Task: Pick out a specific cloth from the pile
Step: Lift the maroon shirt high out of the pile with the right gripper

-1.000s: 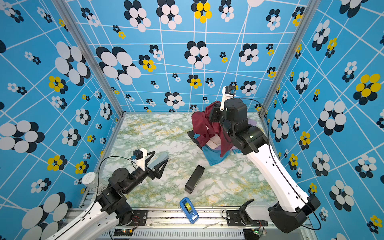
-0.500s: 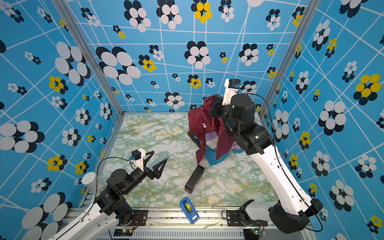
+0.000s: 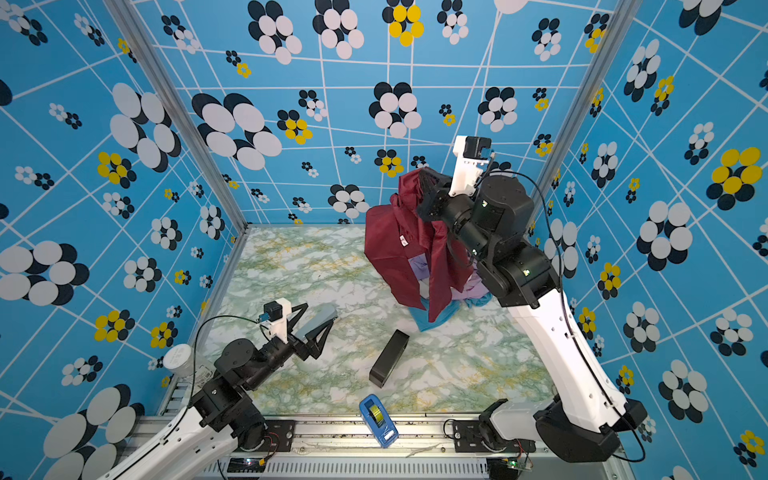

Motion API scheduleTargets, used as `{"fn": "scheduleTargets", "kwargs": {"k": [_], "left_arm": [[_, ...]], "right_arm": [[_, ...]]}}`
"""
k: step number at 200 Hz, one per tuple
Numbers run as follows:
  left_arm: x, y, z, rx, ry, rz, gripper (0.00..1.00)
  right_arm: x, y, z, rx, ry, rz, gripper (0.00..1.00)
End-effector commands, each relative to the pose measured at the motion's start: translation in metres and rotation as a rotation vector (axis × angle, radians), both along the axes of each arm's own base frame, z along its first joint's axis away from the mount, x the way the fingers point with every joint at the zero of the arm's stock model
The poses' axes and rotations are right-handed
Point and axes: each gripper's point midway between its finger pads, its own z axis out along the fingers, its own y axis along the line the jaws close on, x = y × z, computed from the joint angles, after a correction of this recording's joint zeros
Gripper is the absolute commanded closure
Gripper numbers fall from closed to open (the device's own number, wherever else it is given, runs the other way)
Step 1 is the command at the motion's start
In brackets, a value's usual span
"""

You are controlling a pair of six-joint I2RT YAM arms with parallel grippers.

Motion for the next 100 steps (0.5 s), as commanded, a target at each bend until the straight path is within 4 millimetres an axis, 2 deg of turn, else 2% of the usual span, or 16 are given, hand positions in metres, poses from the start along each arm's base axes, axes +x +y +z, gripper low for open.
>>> {"fn": "scheduleTargets", "kwargs": {"k": [1, 69, 100], "left_arm": [[0.003, 0.006, 0.0, -0.012, -0.011, 0.033, 0.01], [-0.003, 0.015, 0.001, -0.007, -0.02, 0.048, 0.01], [-0.006, 0.019, 0.0, -0.005, -0.025, 0.054, 0.01]], "right_arm": [[-0.013, 0.018, 0.033, 0.078, -0.073, 0.124, 1.0], [0.0, 0.057, 0.041, 0.127, -0.043, 0.286, 1.0], [0.012, 0.08, 0.04, 0.16, -0.016, 0.371, 1.0]]}}
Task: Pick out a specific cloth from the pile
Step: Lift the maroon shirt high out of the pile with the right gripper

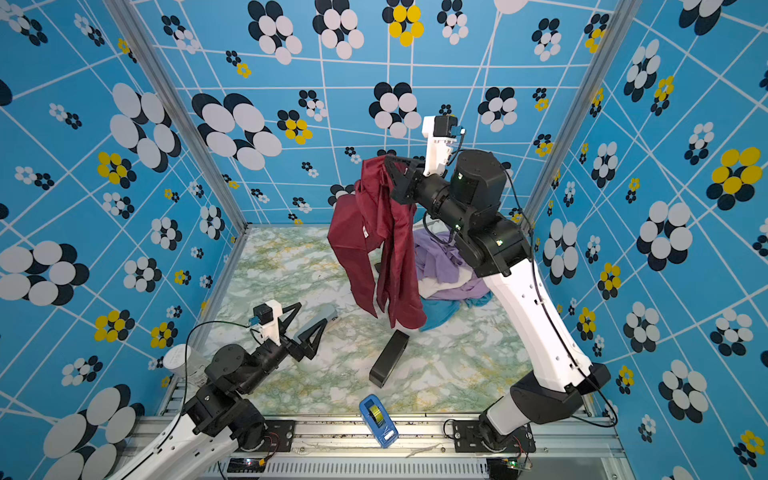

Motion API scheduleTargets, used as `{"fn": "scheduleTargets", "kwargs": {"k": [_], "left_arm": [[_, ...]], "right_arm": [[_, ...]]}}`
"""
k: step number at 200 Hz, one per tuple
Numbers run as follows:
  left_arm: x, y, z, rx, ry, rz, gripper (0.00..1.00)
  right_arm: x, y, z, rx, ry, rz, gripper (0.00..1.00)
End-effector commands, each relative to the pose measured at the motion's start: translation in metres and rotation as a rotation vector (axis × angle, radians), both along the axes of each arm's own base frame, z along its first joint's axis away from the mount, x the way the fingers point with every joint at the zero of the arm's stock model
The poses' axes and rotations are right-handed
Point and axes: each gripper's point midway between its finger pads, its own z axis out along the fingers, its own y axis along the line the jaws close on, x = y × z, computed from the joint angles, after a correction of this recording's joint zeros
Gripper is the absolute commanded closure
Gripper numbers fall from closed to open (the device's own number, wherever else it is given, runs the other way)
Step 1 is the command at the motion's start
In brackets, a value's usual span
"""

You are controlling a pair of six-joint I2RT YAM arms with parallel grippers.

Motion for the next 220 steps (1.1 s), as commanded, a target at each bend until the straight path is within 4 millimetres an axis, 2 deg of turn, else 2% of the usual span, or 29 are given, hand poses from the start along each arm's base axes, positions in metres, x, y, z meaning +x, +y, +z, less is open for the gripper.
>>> {"fn": "scheduleTargets", "kwargs": {"k": [1, 66, 101, 103, 107, 159, 193, 220], "left_arm": [[0.001, 0.006, -0.014, 0.029, 0.021, 0.026, 0.01], [-0.002, 0.012, -0.015, 0.03, 0.016, 0.041, 0.01], [-0.004, 0.016, -0.016, 0.034, 0.015, 0.051, 0.01], [-0.004, 0.016, -0.017, 0.035, 0.017, 0.051, 0.01], [-0.005, 0.016, -0.017, 0.036, 0.017, 0.052, 0.01], [-0.008, 0.022, -0.018, 0.032, 0.011, 0.066, 0.01], [-0.008, 0.023, -0.02, 0.033, 0.006, 0.07, 0.01], [-0.008, 0.024, -0.021, 0.039, 0.006, 0.075, 0.01]], "right_arm": [[-0.011, 0.015, 0.03, 0.09, -0.057, 0.109, 1.0], [0.024, 0.08, 0.018, 0.169, 0.045, 0.35, 1.0], [0.024, 0.113, 0.013, 0.183, 0.05, 0.478, 1.0], [0.031, 0.119, 0.004, 0.18, 0.069, 0.479, 1.0], [0.035, 0.124, -0.001, 0.185, 0.079, 0.491, 1.0], [0.043, 0.171, -0.03, 0.276, 0.099, 0.672, 1.0], [0.055, 0.187, -0.044, 0.351, 0.077, 0.723, 1.0], [0.066, 0.198, -0.065, 0.383, 0.104, 0.755, 1.0]]}}
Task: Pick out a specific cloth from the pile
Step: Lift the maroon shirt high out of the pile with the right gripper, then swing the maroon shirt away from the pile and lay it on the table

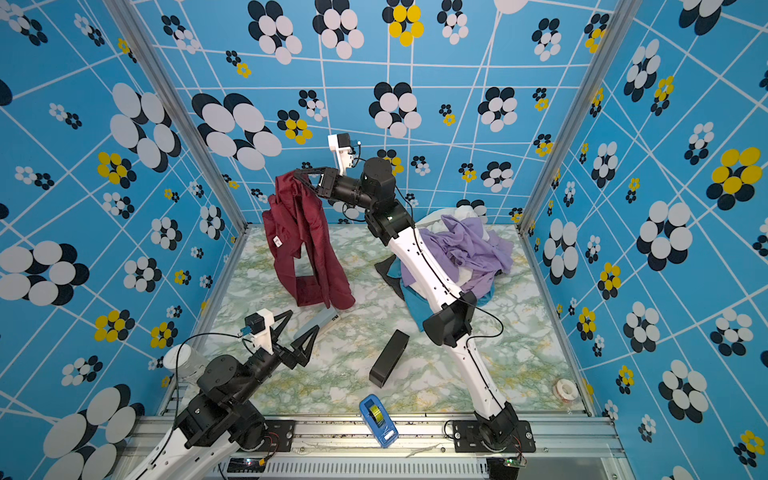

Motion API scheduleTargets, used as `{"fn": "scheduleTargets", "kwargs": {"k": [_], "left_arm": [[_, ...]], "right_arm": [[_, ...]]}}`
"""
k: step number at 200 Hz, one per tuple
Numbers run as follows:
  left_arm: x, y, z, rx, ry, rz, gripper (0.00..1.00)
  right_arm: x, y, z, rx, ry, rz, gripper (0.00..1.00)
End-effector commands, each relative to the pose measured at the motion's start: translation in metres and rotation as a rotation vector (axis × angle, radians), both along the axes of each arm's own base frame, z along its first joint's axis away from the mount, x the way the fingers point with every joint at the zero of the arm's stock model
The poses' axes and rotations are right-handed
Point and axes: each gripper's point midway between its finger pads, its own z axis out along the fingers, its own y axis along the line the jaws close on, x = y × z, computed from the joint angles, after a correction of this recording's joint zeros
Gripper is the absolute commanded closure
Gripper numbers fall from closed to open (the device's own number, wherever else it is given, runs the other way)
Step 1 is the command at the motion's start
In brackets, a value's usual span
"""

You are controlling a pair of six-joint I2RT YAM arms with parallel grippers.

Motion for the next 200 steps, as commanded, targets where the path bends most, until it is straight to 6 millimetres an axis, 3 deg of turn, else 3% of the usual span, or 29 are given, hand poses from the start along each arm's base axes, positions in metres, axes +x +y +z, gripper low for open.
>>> {"fn": "scheduleTargets", "kwargs": {"k": [1, 54, 94, 164, 200], "left_arm": [[0.003, 0.004, -0.005, 0.024, -0.007, 0.026, 0.01], [0.003, 0.004, -0.007, 0.032, -0.006, 0.027, 0.01], [0.004, 0.007, -0.009, 0.041, -0.004, 0.043, 0.01], [0.003, 0.008, -0.009, 0.036, -0.006, 0.042, 0.01], [0.001, 0.011, -0.009, 0.029, -0.008, 0.049, 0.01]], "right_arm": [[-0.011, -0.002, 0.02, 0.12, -0.072, 0.062, 1.0], [0.017, 0.017, -0.03, 0.159, -0.053, 0.059, 1.0], [0.035, 0.039, -0.094, 0.093, 0.065, 0.1, 1.0], [0.013, 0.096, -0.214, -0.074, 0.319, 0.246, 1.0], [0.012, 0.107, -0.273, -0.189, 0.443, 0.251, 1.0]]}}
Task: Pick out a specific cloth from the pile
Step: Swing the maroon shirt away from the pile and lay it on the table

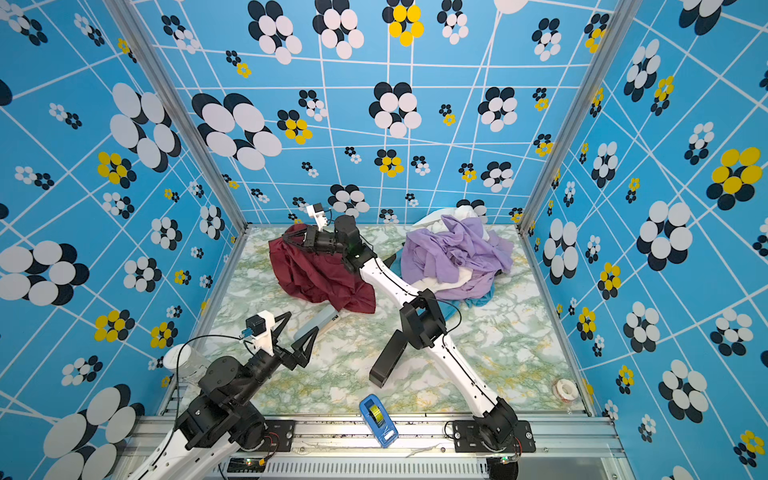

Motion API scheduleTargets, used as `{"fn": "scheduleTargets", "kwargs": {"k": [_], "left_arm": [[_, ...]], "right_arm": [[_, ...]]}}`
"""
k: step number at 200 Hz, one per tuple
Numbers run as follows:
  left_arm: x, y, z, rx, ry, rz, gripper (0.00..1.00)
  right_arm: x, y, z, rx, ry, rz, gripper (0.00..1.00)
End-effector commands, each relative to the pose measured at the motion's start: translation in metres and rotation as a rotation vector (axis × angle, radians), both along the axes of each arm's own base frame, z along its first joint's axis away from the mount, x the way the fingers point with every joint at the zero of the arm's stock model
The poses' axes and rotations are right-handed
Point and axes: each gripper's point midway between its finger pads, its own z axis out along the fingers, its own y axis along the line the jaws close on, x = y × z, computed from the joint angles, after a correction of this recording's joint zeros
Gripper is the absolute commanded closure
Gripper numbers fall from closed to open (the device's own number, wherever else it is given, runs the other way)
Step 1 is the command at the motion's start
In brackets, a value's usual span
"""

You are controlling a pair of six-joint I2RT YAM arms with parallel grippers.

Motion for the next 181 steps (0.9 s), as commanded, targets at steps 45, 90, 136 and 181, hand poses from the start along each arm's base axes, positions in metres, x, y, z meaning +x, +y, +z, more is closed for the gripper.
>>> {"fn": "scheduleTargets", "kwargs": {"k": [45, 90, 136, 181], "left_arm": [[0.001, 0.006, -0.003, 0.0, -0.007, 0.03, 0.01], [0.001, 0.007, -0.004, 0.008, -0.001, 0.031, 0.01], [-0.001, 0.006, -0.001, 0.001, -0.004, 0.022, 0.01], [-0.003, 0.007, 0.003, -0.01, -0.003, 0.013, 0.01]], "right_arm": [[-0.011, 0.009, -0.093, -0.203, 0.148, 0.059, 0.74], [-0.016, 0.008, -0.066, -0.162, 0.112, 0.087, 0.33], [-0.035, -0.001, 0.002, -0.097, 0.023, 0.14, 0.18], [-0.043, -0.026, 0.054, -0.076, -0.058, 0.137, 0.2]]}}
